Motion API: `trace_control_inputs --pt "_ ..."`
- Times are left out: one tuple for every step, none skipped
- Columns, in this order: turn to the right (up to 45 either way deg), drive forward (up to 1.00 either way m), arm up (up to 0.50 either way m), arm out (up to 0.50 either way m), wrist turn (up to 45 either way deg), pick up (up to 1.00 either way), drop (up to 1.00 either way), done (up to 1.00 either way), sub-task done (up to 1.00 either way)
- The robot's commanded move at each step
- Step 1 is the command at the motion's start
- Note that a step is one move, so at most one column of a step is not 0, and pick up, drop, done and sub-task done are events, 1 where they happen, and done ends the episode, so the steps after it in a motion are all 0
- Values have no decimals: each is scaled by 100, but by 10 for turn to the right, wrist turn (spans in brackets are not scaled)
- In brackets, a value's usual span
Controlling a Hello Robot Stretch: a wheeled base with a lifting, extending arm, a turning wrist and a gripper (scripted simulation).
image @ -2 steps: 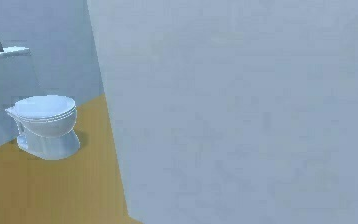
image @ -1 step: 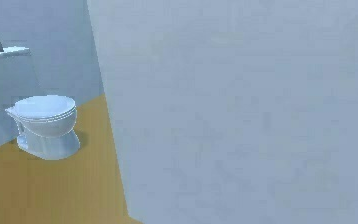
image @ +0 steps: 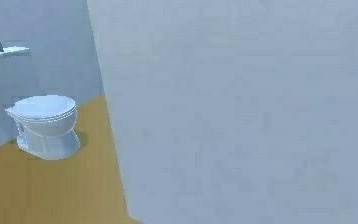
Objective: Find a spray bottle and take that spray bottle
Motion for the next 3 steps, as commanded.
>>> trace_control_inputs --pt "0 0 0 0 450 0 0 0 0" --pt "0 0 0 0 450 0 0 0 0" --pt "0 0 -30 0 0 0 0 0 0"
